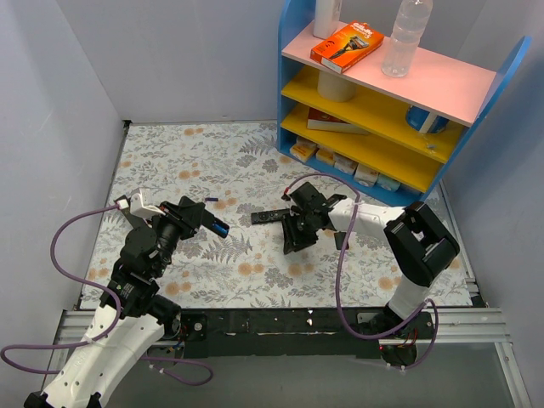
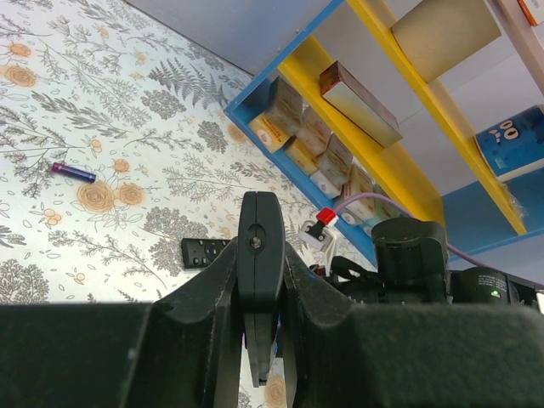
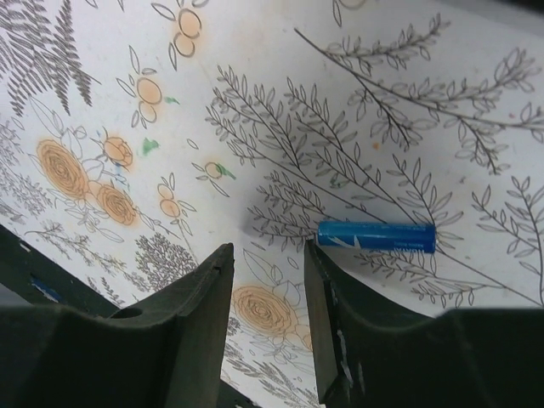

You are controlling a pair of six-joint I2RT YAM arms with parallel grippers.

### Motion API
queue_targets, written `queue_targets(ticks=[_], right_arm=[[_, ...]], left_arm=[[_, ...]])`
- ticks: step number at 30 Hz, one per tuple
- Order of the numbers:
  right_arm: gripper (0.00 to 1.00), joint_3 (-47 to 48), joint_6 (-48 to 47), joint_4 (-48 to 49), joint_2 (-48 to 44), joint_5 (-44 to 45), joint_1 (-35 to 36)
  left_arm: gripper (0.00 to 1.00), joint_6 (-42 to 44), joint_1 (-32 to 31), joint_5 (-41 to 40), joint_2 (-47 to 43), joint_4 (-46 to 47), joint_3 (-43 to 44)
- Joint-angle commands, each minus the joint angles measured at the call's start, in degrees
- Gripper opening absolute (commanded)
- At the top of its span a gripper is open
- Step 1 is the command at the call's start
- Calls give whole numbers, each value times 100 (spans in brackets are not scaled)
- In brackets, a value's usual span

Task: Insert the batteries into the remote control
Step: Pick up the battery from the center of the board.

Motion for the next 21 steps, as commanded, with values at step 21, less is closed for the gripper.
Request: queue_targets(ticks=[21], right_arm=[[49, 1286, -5160, -1380, -113, -119, -7]], left_arm=[[0, 80, 0, -131, -145, -62, 236]])
